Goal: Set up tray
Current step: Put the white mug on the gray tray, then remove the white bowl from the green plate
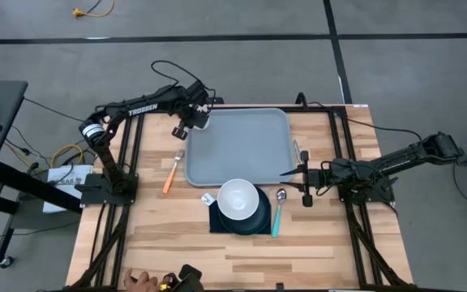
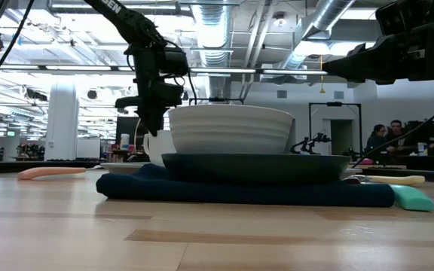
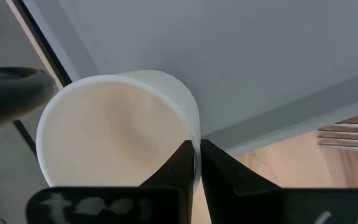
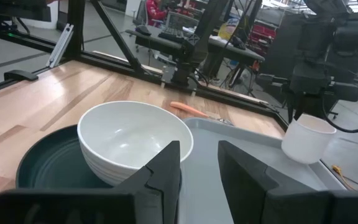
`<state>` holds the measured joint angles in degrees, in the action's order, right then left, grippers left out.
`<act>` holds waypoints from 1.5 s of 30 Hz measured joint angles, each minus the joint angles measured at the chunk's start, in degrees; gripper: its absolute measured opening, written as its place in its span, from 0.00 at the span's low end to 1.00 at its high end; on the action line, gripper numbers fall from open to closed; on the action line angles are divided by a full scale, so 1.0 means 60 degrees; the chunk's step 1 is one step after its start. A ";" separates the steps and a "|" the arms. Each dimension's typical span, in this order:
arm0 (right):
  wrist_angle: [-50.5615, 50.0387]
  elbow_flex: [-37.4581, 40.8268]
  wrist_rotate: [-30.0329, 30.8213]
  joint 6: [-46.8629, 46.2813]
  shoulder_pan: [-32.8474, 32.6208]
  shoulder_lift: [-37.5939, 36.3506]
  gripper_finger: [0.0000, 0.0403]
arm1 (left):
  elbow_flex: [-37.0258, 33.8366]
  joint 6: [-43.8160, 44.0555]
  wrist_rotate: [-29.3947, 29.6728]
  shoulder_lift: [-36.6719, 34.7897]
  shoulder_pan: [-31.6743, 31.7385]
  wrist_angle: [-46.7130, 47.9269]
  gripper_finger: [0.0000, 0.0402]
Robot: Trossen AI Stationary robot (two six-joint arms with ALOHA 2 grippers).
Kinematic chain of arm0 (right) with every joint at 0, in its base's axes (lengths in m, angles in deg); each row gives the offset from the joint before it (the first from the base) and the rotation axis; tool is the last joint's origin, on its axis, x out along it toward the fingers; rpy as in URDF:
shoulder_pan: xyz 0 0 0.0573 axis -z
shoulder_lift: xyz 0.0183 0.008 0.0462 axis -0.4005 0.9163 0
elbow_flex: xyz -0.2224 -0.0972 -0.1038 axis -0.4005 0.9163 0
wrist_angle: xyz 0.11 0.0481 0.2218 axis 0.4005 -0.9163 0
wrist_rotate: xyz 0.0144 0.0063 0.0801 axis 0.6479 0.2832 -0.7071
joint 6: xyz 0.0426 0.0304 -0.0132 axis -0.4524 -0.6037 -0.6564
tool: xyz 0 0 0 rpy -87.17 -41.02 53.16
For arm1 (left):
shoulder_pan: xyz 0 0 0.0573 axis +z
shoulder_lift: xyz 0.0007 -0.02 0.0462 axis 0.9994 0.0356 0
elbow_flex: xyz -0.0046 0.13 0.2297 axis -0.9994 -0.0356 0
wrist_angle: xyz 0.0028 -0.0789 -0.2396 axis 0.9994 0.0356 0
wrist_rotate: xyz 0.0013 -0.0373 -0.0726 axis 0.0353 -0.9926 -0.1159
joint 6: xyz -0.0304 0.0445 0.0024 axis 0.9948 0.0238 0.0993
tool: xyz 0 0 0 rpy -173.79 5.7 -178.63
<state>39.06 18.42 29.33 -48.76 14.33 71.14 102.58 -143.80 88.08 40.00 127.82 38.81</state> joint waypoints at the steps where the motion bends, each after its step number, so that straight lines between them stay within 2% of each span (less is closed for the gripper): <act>1: 0.0001 0.0000 0.0000 0.0000 0.0000 0.0002 0.25 | 0.0000 -0.0004 0.0006 0.0000 0.0000 0.0004 0.03; 14: -0.0001 0.0000 0.0000 0.0000 0.0000 0.0000 0.25 | 0.0000 -0.0004 0.0265 0.0000 0.0000 0.0004 0.04; 28: -0.0001 0.0000 0.0002 0.0000 0.0000 0.0001 0.25 | 0.0000 0.0088 0.0566 -0.0004 0.0000 -0.0036 0.21; 45: -0.0001 0.0000 0.0003 -0.0002 0.0000 0.0002 0.25 | 0.0000 0.0997 0.0760 -0.0005 0.0000 -0.0098 0.32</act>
<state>39.05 18.42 29.34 -48.77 14.33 71.15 102.58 -137.81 92.64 39.97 127.82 38.22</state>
